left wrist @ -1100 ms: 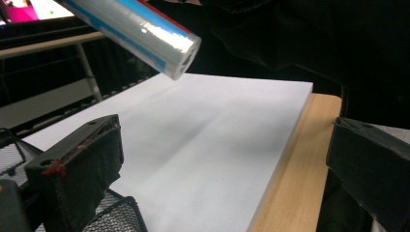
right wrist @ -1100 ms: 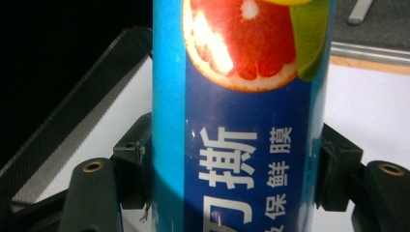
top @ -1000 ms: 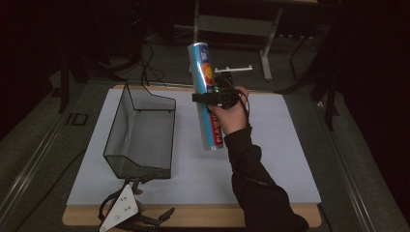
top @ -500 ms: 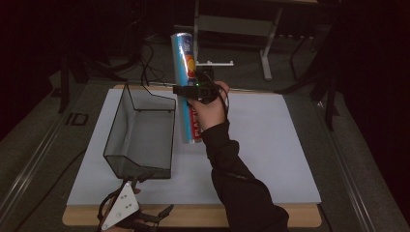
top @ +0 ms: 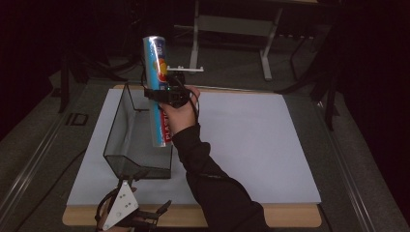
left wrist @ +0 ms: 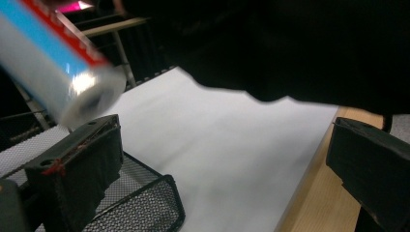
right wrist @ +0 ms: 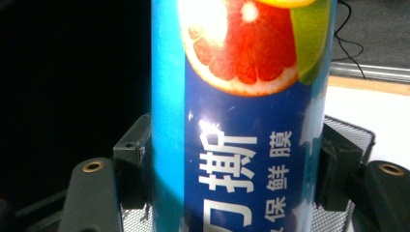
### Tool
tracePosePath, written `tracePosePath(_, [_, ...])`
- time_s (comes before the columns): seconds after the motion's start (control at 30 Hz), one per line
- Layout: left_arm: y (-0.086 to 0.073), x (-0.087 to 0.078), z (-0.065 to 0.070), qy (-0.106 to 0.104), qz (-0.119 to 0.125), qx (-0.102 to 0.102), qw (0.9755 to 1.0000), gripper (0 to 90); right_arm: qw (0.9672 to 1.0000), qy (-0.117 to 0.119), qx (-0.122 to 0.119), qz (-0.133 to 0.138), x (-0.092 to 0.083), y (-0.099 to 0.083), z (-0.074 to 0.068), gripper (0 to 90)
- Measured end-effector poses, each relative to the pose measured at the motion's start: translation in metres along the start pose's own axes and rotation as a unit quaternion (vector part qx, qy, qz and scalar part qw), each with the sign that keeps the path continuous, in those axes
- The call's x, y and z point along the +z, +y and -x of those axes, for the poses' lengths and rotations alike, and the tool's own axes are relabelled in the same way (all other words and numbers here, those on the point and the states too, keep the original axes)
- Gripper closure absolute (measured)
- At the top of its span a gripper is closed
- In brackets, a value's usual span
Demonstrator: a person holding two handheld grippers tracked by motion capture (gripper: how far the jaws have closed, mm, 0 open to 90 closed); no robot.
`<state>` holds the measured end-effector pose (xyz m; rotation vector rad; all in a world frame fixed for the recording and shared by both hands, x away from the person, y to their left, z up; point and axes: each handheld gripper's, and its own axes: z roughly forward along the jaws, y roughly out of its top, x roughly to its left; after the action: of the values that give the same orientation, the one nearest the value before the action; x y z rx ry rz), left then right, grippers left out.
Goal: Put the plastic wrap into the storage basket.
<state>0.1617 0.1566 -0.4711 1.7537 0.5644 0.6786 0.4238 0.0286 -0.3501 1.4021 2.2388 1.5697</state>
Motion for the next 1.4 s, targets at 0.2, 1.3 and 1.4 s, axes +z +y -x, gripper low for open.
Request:
tracePosePath(0.2, [0.0,-0.002,-0.001,0.004,0.007,-0.005,1.0,0.3,0.9999,-0.007,0.015,-0.001,0.022,-0.016,0.006,31.8])
tracePosePath(1.3, [0.001,0.0,0.0,-0.003,0.012,0.003,0.9999,0.3,0.9919,-0.058,0.065,-0.092,0.069,-0.089,0.034,31.6])
tracePosePath(1.4, [0.0,0.0,-0.001,-0.005,0.012,0.001,0.9999,0.3,0.9908,-0.061,0.075,-0.095,0.071,-0.09,0.037,31.5])
